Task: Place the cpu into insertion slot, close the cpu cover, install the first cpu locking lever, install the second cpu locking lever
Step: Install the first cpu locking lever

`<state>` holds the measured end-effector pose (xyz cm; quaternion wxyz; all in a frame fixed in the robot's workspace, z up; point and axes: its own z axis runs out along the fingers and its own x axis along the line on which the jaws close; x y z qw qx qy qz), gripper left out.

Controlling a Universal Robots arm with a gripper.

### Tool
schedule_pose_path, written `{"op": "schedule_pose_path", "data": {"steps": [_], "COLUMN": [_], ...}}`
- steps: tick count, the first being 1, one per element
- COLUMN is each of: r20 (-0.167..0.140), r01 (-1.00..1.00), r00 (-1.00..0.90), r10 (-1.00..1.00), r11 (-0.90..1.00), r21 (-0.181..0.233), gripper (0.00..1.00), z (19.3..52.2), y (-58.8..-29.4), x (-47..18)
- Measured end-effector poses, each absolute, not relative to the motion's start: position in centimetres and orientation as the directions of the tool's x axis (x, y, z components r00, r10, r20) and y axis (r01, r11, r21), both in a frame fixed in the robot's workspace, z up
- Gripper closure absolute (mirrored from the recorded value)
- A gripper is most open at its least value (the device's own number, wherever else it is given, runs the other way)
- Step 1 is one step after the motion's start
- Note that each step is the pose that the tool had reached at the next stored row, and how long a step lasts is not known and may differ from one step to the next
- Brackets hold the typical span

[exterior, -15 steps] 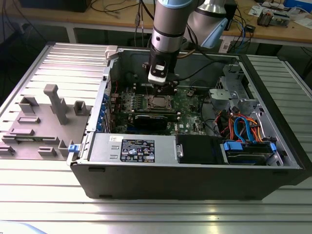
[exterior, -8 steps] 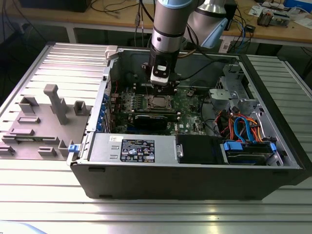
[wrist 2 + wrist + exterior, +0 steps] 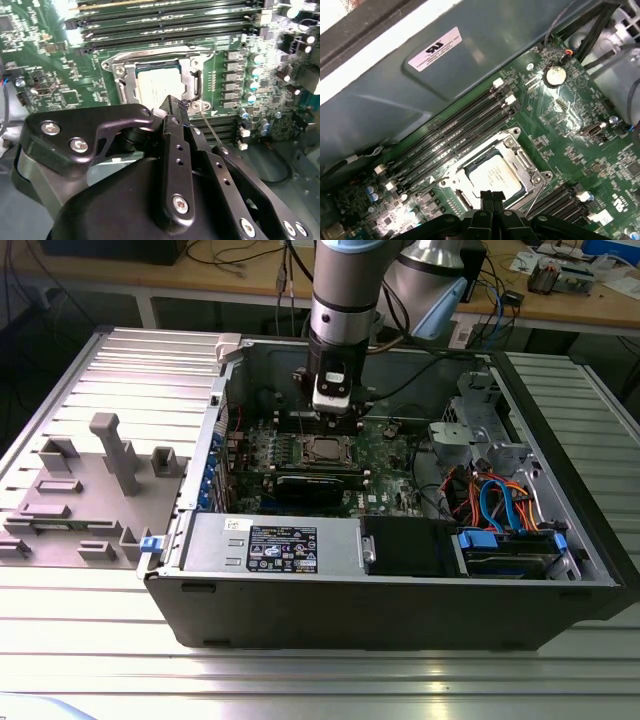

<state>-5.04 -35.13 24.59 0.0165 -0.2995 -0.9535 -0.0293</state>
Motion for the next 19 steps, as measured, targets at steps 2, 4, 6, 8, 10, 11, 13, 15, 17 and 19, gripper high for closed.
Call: {"op": "schedule_pose_path", "data": {"steps": [2,4,6,8,10,11,13,15,17,19], "r20": [0.049,0.049,0.049,0.049,0.049,0.049,0.049,0.049,0.049,0.047], "r01": [0.539,0.499,0.466,0.426,0.378,0.360,0.331,0.281,0.241,0.214], "r00": [-0.842,-0.866,-0.884,-0.905,-0.925,-0.932,-0.943,-0.959,-0.970,-0.976], "r10": [0.537,0.497,0.464,0.423,0.376,0.358,0.329,0.278,0.239,0.212], "r11": [0.841,0.865,0.883,0.904,0.925,0.932,0.943,0.959,0.969,0.976], "r21": [0.046,0.046,0.046,0.046,0.046,0.046,0.046,0.046,0.046,0.046], "gripper": [0.89,0.89,0.89,0.89,0.89,0.89,0.89,0.89,0.89,0.89], "z": [24.60,24.60,24.59,24.57,24.54,24.54,24.53,24.51,24.46,24.45], "y": [-35.13,-35.13,-35.13,-35.13,-35.13,-35.13,-35.13,-35.13,-35.13,-35.13], "x": [-5.04,-5.04,-5.04,-5.04,-5.04,-5.04,-5.02,-4.99,-4.99,-4.99]}}
